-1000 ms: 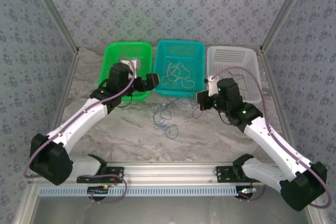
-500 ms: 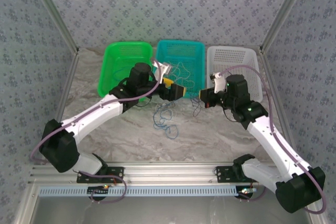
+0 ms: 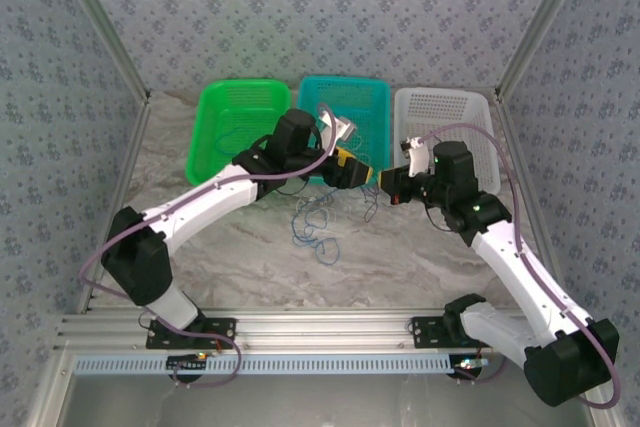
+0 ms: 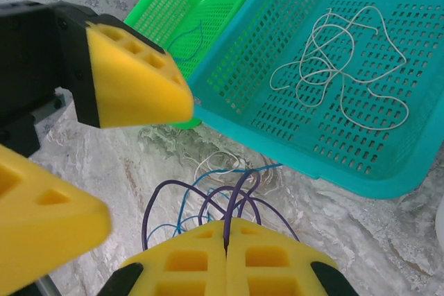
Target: Untangle the cables
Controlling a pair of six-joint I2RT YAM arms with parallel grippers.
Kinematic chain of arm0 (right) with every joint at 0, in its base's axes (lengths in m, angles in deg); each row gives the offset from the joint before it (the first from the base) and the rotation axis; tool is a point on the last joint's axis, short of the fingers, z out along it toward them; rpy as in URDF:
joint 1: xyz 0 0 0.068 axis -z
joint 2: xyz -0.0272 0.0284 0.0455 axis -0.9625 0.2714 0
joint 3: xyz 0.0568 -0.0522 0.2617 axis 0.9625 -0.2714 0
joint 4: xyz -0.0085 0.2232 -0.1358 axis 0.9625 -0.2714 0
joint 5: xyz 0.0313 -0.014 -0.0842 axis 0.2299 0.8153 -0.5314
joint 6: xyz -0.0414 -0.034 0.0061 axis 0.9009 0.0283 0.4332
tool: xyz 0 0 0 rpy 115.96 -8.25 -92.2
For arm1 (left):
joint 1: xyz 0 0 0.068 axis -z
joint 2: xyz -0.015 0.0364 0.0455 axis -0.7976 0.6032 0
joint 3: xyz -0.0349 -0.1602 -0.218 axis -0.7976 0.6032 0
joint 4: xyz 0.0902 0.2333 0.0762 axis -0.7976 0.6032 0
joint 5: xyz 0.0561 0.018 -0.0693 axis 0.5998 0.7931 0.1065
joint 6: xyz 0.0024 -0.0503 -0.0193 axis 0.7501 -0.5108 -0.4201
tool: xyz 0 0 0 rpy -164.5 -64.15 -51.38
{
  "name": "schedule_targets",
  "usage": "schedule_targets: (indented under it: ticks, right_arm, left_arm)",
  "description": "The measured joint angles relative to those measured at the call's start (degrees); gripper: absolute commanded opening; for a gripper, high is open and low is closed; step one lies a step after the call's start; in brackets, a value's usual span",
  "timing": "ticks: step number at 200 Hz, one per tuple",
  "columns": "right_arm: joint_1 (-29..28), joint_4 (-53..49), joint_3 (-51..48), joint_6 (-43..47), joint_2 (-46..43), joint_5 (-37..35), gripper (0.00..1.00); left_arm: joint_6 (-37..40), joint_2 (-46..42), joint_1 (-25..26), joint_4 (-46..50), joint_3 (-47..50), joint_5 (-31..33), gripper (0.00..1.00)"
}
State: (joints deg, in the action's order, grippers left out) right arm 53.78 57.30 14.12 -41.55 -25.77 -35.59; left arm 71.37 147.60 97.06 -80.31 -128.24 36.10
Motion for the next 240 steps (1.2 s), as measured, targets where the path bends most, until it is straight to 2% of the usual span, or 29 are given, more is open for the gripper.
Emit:
schedule_targets:
  ticks: [36, 94, 131, 179, 196, 212, 233, 240]
  right_arm:
    - [0.5, 0.0, 0.0, 0.0, -1.3, 0.2, 0.0]
    - [0.7, -0.1, 0.0, 0.0, -2.8, 0.4, 0.0]
    - [1.8, -0.5, 0.6, 0.0, -5.0, 0.1, 0.0]
    - [3.4, -0.7, 0.7, -0.2, -8.9, -4.1, 0.0]
    - [3.7, -0.7, 0.7, -0.3, -9.6, -4.8, 0.0]
    - [3.7, -0.7, 0.7, -0.2, -9.4, -4.8, 0.0]
    - [3.7, -0.9, 0.7, -0.2, -8.7, -4.7, 0.0]
    - [3.7, -1.1, 0.7, -0.2, -8.5, -4.7, 0.0]
  left_arm:
    - [0.2, 3.1, 0.4, 2.4, -1.1, 1.3, 0.63]
    - [1.9, 7.2, 2.5, 10.0, -7.1, 7.0, 0.25]
    - [1.8, 7.2, 2.4, 12.4, -7.1, 10.1, 0.14]
    - [-1.0, 7.2, 2.4, 12.8, -5.2, 13.0, 0.03]
    - [-2.1, 7.2, 2.4, 12.8, -3.3, 13.5, 0.04]
    - [-3.1, 7.2, 2.4, 12.7, -2.2, 14.2, 0.14]
    - [-4.2, 6.0, 2.4, 10.6, -0.5, 16.4, 0.45]
    - [-4.5, 5.0, 2.4, 9.7, 0.4, 17.0, 0.58]
